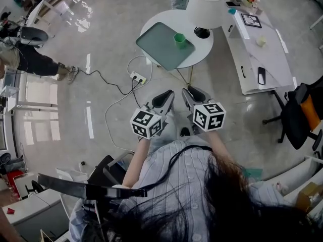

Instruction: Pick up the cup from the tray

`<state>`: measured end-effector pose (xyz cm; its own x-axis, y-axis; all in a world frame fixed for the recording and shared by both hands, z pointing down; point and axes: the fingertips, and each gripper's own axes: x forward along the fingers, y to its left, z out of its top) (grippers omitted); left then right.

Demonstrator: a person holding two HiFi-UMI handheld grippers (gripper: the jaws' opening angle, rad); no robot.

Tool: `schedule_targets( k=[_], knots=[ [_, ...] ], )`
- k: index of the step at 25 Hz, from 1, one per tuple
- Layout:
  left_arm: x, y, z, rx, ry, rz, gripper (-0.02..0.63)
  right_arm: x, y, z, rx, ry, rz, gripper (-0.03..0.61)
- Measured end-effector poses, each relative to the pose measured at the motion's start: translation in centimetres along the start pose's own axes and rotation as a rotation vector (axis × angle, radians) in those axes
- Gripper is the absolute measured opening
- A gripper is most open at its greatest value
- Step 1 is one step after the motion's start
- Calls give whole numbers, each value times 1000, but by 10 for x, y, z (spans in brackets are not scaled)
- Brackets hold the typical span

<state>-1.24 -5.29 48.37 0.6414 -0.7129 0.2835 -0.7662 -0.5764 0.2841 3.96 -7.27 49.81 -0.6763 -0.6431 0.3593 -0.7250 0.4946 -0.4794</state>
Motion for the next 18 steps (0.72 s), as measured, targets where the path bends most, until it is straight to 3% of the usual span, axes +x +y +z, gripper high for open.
schedule_targets(
  k=[18],
  knots=[
    [78,77,29,-5,62,-87,17,71,-55,47,32,3,-106,109]
  ],
)
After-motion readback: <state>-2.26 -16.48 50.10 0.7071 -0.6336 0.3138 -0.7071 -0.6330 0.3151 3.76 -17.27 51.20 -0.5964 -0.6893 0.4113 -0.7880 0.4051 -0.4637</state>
